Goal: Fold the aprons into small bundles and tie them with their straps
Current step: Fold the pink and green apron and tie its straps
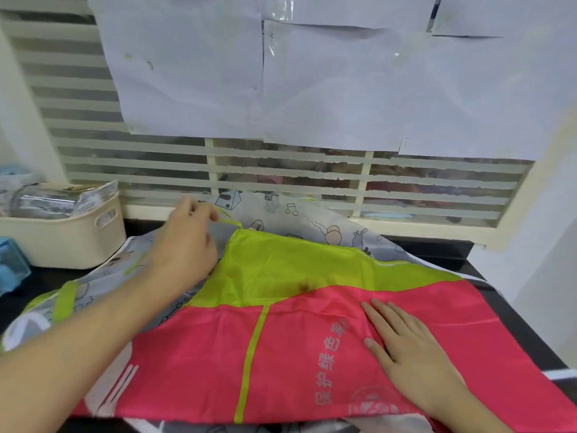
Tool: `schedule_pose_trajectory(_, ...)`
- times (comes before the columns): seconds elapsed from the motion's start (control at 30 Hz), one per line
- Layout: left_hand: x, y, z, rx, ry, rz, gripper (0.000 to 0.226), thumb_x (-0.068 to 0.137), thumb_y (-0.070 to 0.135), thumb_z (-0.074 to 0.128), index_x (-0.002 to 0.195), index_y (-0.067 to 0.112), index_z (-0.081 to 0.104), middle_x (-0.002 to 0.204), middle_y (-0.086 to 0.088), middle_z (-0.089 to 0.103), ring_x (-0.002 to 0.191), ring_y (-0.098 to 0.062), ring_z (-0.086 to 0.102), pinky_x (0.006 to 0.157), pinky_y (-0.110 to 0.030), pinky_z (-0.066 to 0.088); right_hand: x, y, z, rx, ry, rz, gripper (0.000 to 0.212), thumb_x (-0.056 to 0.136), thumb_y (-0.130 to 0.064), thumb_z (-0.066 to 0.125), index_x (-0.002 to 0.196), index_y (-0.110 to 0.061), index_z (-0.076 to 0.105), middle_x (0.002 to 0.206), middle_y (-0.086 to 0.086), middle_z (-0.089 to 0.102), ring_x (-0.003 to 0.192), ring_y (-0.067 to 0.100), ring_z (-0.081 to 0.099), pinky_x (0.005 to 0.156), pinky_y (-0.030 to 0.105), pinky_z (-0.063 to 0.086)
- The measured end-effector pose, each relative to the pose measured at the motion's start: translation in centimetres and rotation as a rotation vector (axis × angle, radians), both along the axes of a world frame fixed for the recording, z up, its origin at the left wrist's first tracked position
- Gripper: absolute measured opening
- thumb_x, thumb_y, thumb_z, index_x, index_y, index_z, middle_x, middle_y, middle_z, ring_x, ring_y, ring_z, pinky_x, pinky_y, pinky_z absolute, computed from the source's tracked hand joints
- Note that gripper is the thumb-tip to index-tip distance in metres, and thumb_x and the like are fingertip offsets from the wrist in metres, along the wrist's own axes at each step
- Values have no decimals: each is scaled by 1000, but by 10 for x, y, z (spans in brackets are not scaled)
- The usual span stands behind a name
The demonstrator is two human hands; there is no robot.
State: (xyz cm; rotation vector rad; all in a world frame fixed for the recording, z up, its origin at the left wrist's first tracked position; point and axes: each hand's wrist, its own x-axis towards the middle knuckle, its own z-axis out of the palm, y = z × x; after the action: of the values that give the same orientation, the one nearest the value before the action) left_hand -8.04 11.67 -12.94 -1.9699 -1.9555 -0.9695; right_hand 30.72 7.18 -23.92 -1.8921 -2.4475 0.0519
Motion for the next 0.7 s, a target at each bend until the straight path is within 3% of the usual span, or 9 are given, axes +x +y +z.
schedule_pose_trajectory(0.07,39,-22,-21,-48,14,-237,33,88,4,61,118,16,63,120,-2,49,103,-24,57,85,-38,47,1,1,0,-27,18,4,79,88,-74,-4,163,-47,4,170,-24,5,158,6,3,129,31,5)
schedule_pose_trajectory(0.13,80,-45,-45,-172,17,-418,39,97,29,53,135,25,57,140,4,43,126,-17,50,107,-38,44,0,4,4,-90,101,-14,72,95,-69,15,163,-46,11,171,-20,8,159,10,4,128,33,4)
schedule_pose_trajectory(0.2,115,-61,-68,-398,83,-397,59,99,57,32,156,41,33,165,9,18,153,-19,22,124,-49,28,-7,9,20,-100,217,-113,68,97,-57,27,163,-39,21,173,-12,14,160,15,7,128,38,4)
schedule_pose_trajectory(0.27,132,-67,-92,-568,203,-288,71,96,70,18,162,48,3,171,14,-11,160,-22,-9,126,-64,10,-24,6,39,48,277,-142,77,91,-56,16,163,-30,26,172,-5,20,159,19,11,129,39,6)
schedule_pose_trajectory(0.33,138,-69,-107,-593,261,-241,76,92,76,9,161,50,-11,170,15,-22,158,-22,-20,122,-71,1,-46,-9,41,98,285,4,79,90,-60,9,164,-35,22,173,-7,16,160,17,8,130,38,6)
schedule_pose_trajectory(0.4,133,-68,-111,-605,265,-228,82,84,81,1,160,52,-14,170,15,-23,158,-18,-22,121,-72,-2,-56,-24,24,27,218,126,68,96,-64,11,162,-48,11,174,-15,1,160,14,-1,130,41,1)
schedule_pose_trajectory(0.53,98,-64,-107,-622,288,-222,86,76,93,-9,155,61,-15,167,19,-28,156,-8,-25,124,-64,-6,-24,-25,4,-49,122,72,66,97,-76,7,159,-57,-4,171,-23,-7,159,9,-10,128,36,-9)
schedule_pose_trajectory(0.6,73,-65,-105,-631,301,-235,89,71,94,-18,154,63,-13,168,21,-24,155,-5,-25,127,-56,-7,0,-24,6,-39,93,26,73,88,-78,-5,158,-58,-5,171,-24,-7,159,8,-10,129,37,-7)
schedule_pose_trajectory(0.7,39,-71,-104,-648,290,-234,82,74,95,-14,151,67,-12,168,26,-20,155,-4,-22,129,-47,-9,39,-23,2,-46,35,-64,72,88,-74,-8,158,-58,-6,170,-25,-7,159,8,-7,130,38,0)
